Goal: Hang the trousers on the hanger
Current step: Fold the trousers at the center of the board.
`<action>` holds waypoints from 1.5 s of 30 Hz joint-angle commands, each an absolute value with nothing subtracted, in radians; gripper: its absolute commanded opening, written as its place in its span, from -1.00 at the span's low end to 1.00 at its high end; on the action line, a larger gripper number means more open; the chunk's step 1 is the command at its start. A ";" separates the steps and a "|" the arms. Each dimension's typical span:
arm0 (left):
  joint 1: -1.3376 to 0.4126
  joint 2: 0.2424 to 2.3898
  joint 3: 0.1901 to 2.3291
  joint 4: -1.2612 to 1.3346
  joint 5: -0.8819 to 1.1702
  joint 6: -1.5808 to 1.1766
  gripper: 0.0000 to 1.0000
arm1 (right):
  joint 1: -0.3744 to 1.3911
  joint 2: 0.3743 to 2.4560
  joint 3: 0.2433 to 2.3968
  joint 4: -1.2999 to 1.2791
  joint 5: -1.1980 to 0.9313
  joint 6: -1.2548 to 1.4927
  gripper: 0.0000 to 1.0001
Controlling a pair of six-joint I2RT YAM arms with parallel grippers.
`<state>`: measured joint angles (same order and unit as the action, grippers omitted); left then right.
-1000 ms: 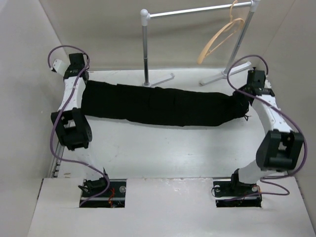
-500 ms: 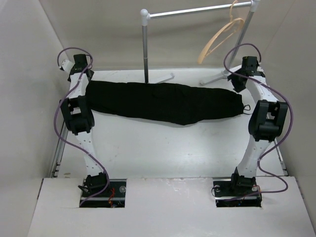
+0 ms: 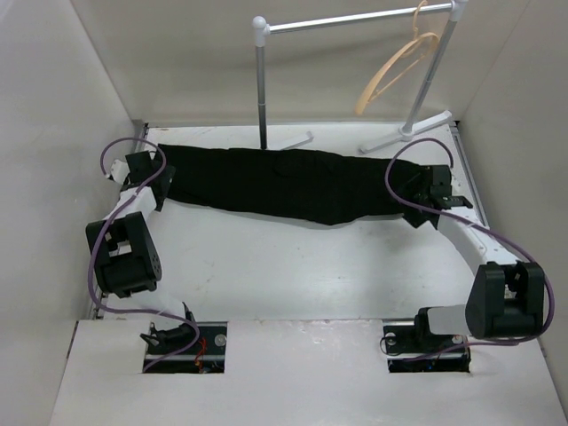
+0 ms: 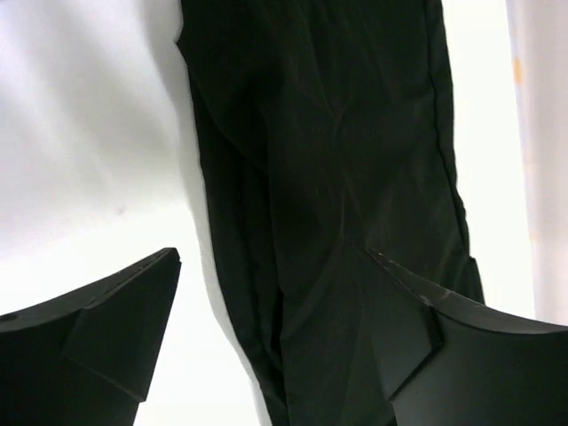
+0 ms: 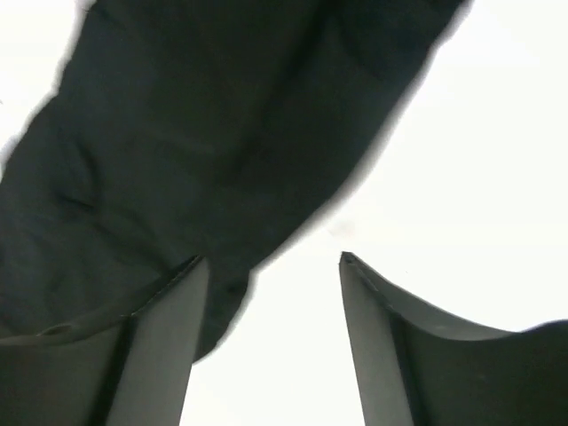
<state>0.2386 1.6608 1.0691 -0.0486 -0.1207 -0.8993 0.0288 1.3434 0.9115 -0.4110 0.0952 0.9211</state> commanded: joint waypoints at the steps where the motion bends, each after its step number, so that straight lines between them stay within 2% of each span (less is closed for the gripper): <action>1: 0.254 1.663 1.040 0.175 0.020 -0.925 0.63 | 0.022 1.312 0.868 -0.344 0.037 0.930 0.41; 5: 0.255 1.753 1.071 0.144 0.022 -0.952 0.56 | -0.014 1.310 0.851 -0.333 0.046 0.922 0.58; 8: 0.255 1.802 1.089 0.126 -0.014 -0.957 0.39 | -0.077 1.342 0.856 -0.321 0.043 0.925 0.68; 10: 0.257 1.828 1.106 0.089 -0.043 -0.960 0.25 | -0.122 1.376 0.864 -0.299 0.032 0.934 0.70; 14: 0.258 1.859 1.132 0.020 -0.097 -0.954 0.23 | -0.174 1.474 0.906 -0.278 0.037 0.950 0.67; 18: 0.269 1.888 1.143 0.008 -0.121 -0.945 0.18 | -0.194 1.594 0.968 -0.197 0.023 0.946 0.57; 20: 0.272 1.899 1.149 -0.008 -0.127 -0.940 -0.11 | -0.203 1.641 0.994 -0.175 0.034 0.948 0.47; 22: 0.277 1.899 1.150 -0.035 -0.146 -0.931 -0.48 | -0.215 1.704 1.028 -0.178 0.023 0.959 0.05; 23: 0.278 1.895 1.150 -0.057 -0.161 -0.924 -0.63 | -0.223 1.718 1.031 -0.176 0.031 0.968 -0.24; 24: 0.280 1.884 1.149 -0.080 -0.178 -0.916 -0.73 | -0.231 1.723 1.028 -0.176 0.040 0.977 -0.45; 26: 0.291 1.855 1.141 -0.135 -0.225 -0.898 -0.83 | -0.248 1.695 0.999 -0.179 0.060 0.997 -0.66; 31: 0.298 1.740 1.083 -0.219 -0.308 -0.876 -0.88 | -0.268 1.556 0.890 -0.233 0.113 1.008 -0.83; 40: 0.282 1.464 0.908 -0.347 -0.431 -0.821 -0.87 | -0.334 1.192 0.626 -0.316 0.084 1.011 -0.90; 43: 0.285 1.352 0.816 -0.414 -0.483 -0.816 -0.77 | -0.335 1.051 0.526 -0.360 0.057 1.012 -0.85; 45: 0.292 1.304 0.760 -0.433 -0.491 -0.819 -0.56 | -0.353 0.967 0.468 -0.394 0.046 1.006 -0.74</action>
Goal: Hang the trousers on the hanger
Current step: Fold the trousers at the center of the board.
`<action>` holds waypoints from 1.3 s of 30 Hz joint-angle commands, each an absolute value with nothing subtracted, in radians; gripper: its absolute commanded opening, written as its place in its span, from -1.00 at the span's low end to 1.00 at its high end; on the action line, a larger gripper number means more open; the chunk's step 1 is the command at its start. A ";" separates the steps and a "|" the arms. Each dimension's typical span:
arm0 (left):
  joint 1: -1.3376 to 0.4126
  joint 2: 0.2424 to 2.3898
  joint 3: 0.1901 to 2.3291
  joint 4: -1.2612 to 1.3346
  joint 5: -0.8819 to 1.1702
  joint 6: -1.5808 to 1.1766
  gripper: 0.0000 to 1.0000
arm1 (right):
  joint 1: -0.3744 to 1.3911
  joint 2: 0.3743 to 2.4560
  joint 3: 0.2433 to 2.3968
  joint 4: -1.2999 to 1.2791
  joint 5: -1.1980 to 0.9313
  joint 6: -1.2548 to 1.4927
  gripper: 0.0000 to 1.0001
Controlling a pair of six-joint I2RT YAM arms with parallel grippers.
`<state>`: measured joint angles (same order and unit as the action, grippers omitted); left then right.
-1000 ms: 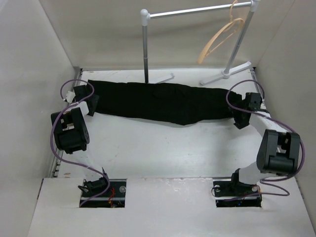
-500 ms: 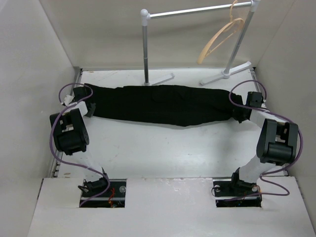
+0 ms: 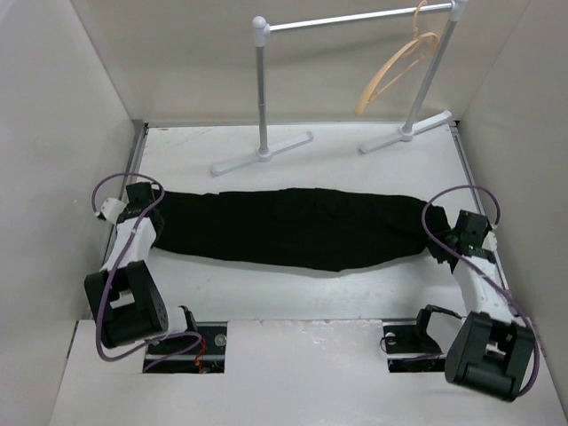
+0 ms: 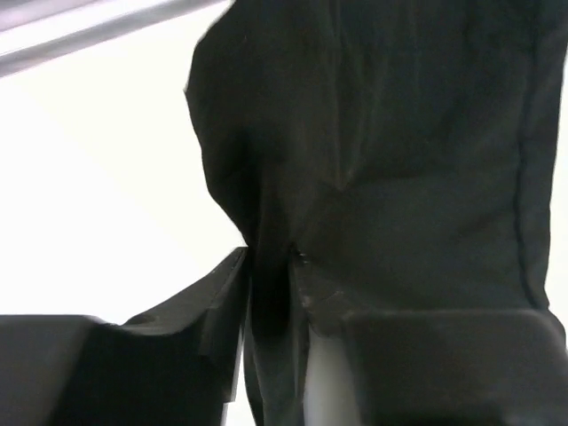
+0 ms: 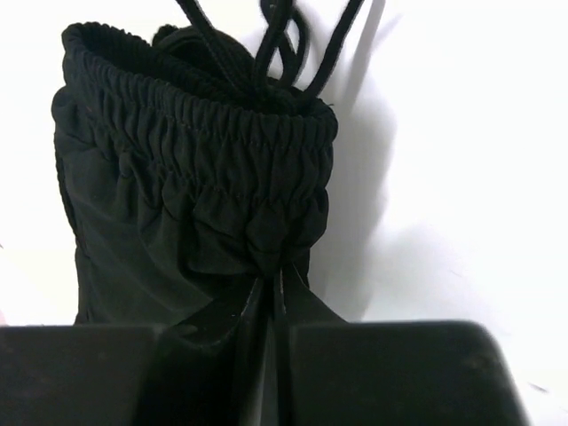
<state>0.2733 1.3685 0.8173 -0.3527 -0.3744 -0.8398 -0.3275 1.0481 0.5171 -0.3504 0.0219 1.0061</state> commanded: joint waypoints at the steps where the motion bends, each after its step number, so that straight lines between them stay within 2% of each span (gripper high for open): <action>1: 0.292 1.287 0.740 -0.437 -0.489 -0.819 -0.44 | -0.367 0.931 0.444 -0.399 0.040 1.002 -0.63; 3: 0.289 1.261 0.721 -0.442 -0.488 -0.822 -0.10 | -0.386 0.894 0.431 -0.411 0.029 0.977 -0.27; 5: 0.288 1.237 0.726 -0.463 -0.474 -0.825 0.18 | -0.387 0.881 0.445 -0.419 0.002 0.954 0.25; 8: 0.269 1.178 0.755 -0.494 -0.465 -0.834 0.39 | -0.384 0.827 0.489 -0.491 -0.011 0.937 0.61; 13: 0.155 1.089 0.880 -0.520 -0.462 -0.854 0.44 | -0.392 0.738 0.554 -0.594 0.084 0.902 0.86; 20: -0.178 1.100 0.942 -0.466 -0.459 -0.882 0.44 | -0.433 0.971 0.557 -0.437 0.035 0.876 0.91; 24: -0.306 1.095 0.887 -0.417 -0.451 -0.911 0.44 | -0.433 1.092 0.551 -0.356 0.034 0.882 0.85; 26: -0.335 1.094 0.856 -0.390 -0.437 -0.914 0.44 | -0.430 1.158 0.545 -0.293 0.023 0.891 0.75; 28: -0.344 1.092 0.824 -0.362 -0.411 -0.919 0.44 | -0.432 1.212 0.538 -0.229 0.012 0.908 0.50; 31: -0.347 1.086 0.798 -0.338 -0.365 -0.922 0.43 | -0.438 1.255 0.549 -0.166 0.020 0.923 -0.13; 33: -0.350 1.078 0.796 -0.334 -0.361 -0.919 0.43 | -0.441 1.224 0.560 -0.135 0.058 0.920 -0.45; 35: -0.349 1.071 0.805 -0.344 -0.356 -0.913 0.43 | -0.444 1.152 0.575 -0.133 0.122 0.917 -0.61; 39: -0.361 1.063 0.837 -0.365 -0.348 -0.905 0.43 | -0.440 1.004 0.714 -0.300 0.239 0.908 -0.70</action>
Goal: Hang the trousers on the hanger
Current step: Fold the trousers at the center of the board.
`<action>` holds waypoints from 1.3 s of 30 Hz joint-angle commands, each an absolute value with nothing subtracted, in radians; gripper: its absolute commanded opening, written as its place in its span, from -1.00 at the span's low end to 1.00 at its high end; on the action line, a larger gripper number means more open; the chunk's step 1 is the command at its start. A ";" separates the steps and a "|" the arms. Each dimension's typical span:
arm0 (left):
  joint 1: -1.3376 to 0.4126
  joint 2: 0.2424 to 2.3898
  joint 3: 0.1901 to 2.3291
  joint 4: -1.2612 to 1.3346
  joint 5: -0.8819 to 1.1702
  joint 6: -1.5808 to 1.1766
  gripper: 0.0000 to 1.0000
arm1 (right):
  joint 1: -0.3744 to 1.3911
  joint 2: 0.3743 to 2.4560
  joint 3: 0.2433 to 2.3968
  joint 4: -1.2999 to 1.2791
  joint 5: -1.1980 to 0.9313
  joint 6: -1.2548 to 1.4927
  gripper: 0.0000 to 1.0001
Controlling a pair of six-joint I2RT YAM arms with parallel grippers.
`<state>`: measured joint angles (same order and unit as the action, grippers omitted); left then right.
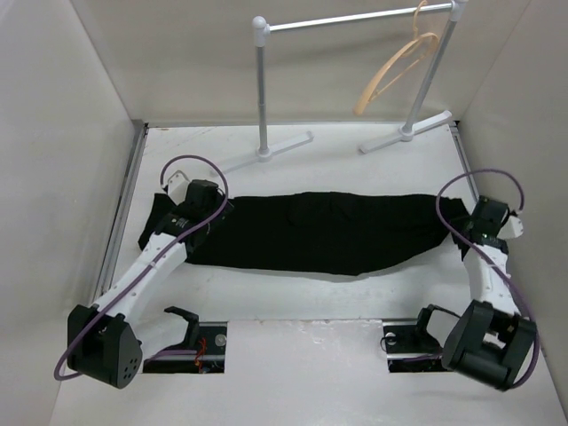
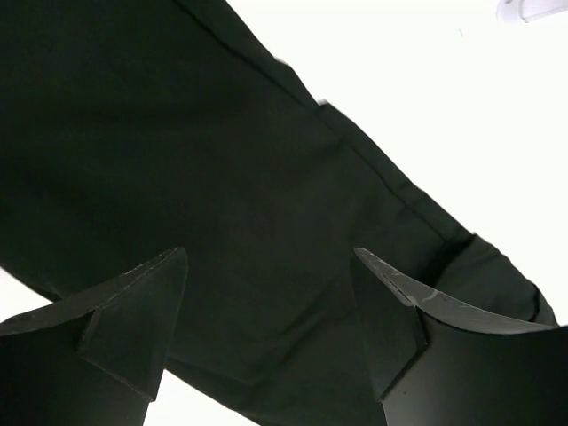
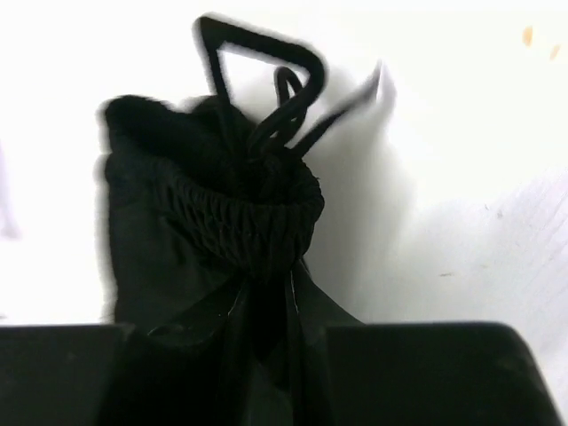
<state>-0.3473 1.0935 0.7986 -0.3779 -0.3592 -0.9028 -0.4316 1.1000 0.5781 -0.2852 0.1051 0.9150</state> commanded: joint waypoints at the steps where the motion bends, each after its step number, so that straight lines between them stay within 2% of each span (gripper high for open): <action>1: -0.375 1.069 0.854 -0.376 -0.345 -0.904 0.43 | -0.432 0.974 0.754 -0.336 0.250 0.901 -0.70; 8: -0.525 1.111 0.994 -0.459 -0.374 -0.907 0.42 | -0.355 0.804 0.969 -0.495 0.259 0.807 -0.68; 14: -0.628 1.132 1.094 -0.518 -0.431 -0.907 0.42 | -0.251 0.808 1.196 -0.572 0.235 0.689 -0.67; 17: -0.637 1.123 1.106 -0.541 -0.460 -0.914 0.42 | -0.138 0.856 1.322 -0.604 0.227 0.652 -0.66; 20: -0.642 1.080 1.104 -0.566 -0.495 -0.920 0.43 | 0.051 0.925 1.410 -0.635 0.271 0.655 -0.65; 26: -0.565 0.990 1.069 -0.586 -0.502 -0.917 0.45 | 0.537 1.145 1.543 -0.634 0.518 0.686 -0.63; 30: -0.467 0.901 0.974 -0.569 -0.491 -0.931 0.46 | 0.775 1.345 1.673 -0.630 0.616 0.707 -0.59; 39: -0.188 0.710 0.731 -0.578 -0.362 -1.046 0.46 | 1.042 1.921 2.073 -0.656 0.641 0.765 -0.59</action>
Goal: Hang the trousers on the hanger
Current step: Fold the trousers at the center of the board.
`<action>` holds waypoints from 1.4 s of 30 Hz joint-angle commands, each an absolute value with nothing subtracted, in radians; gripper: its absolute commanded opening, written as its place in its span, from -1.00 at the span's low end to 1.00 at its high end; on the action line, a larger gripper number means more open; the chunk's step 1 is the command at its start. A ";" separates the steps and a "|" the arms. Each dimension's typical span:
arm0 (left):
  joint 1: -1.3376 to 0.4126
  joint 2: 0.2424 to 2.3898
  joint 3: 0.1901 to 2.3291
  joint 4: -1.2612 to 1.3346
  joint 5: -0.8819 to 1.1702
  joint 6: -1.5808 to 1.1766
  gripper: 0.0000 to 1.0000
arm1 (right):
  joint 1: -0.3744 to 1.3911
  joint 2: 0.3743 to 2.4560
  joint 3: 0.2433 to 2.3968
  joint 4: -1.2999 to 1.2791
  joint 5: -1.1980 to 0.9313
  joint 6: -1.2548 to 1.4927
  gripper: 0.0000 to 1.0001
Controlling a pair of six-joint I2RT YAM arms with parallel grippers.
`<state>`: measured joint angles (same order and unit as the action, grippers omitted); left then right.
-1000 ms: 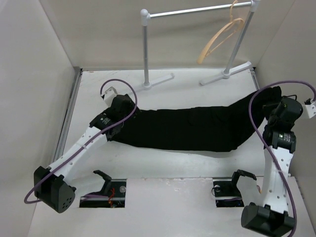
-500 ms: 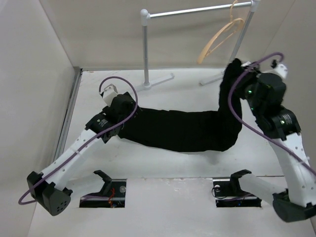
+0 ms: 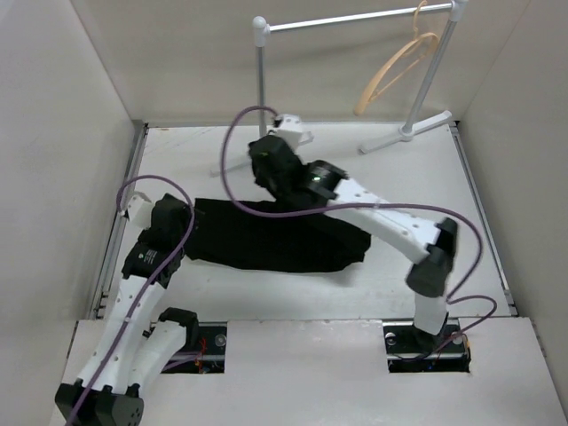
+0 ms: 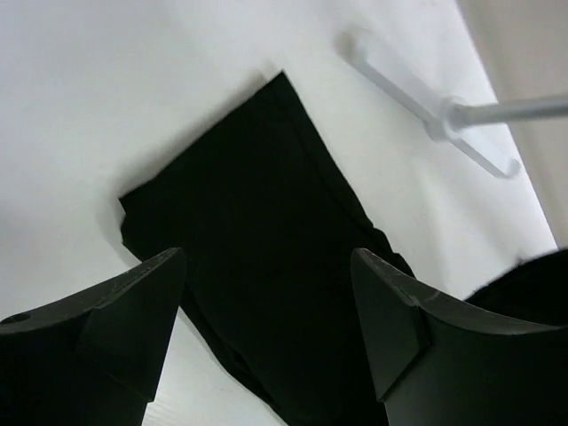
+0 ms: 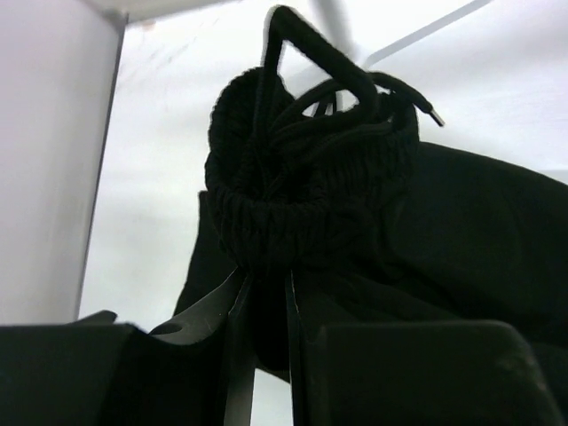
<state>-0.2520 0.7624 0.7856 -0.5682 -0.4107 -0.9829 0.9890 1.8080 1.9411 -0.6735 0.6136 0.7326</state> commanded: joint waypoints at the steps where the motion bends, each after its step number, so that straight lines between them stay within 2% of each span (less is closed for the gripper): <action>1: -0.167 0.698 0.710 -0.580 -0.356 -1.054 0.46 | 1.062 1.990 2.133 -0.664 0.638 0.770 -0.59; 5: 0.000 0.637 0.626 -0.665 -0.357 -1.063 0.45 | 1.125 2.216 2.392 -0.716 0.585 0.778 -0.62; 7: 0.108 0.620 0.583 -0.680 -0.319 -1.060 0.47 | 1.137 2.276 2.497 -0.768 0.574 0.775 -0.67; 9: 0.137 0.623 0.561 -0.632 -0.246 -1.046 0.43 | 1.136 2.275 2.526 -0.822 0.584 0.782 -0.72; 12: 0.056 0.646 0.606 -0.583 -0.199 -1.043 0.35 | 1.075 2.110 2.328 -0.803 0.604 0.810 -0.77; 16: -0.118 0.678 0.661 -0.572 -0.265 -1.054 0.13 | 0.951 1.704 1.825 -0.544 0.604 0.824 -0.80; 18: -0.221 0.721 0.664 -0.542 -0.313 -1.080 0.02 | 0.872 1.530 1.659 -0.489 0.586 0.836 -0.78; 21: -0.410 0.849 0.689 -0.467 -0.377 -1.130 -0.07 | 0.736 1.332 1.495 -0.492 0.508 0.865 -0.77; 26: -0.721 1.125 0.863 -0.359 -0.509 -1.152 -0.05 | 0.408 1.018 1.223 -0.486 0.321 0.877 -0.76; 32: -0.918 1.389 1.093 -0.324 -0.518 -1.152 -0.04 | -0.110 0.812 1.080 -0.518 0.027 0.807 -0.74; 34: -0.953 1.443 1.133 -0.319 -0.506 -1.155 -0.06 | -0.168 0.798 1.086 -0.532 0.014 0.790 -0.75; 35: -0.973 1.472 1.152 -0.311 -0.497 -1.154 -0.14 | -0.163 0.796 1.101 -0.540 0.041 0.782 -0.74; 39: -1.019 1.554 1.204 -0.311 -0.495 -1.154 -0.68 | -0.159 0.833 1.192 -0.580 0.089 0.741 -0.75; 42: -1.027 1.574 1.204 -0.308 -0.517 -1.151 -0.86 | -0.157 0.886 1.271 -0.607 0.139 0.707 -0.77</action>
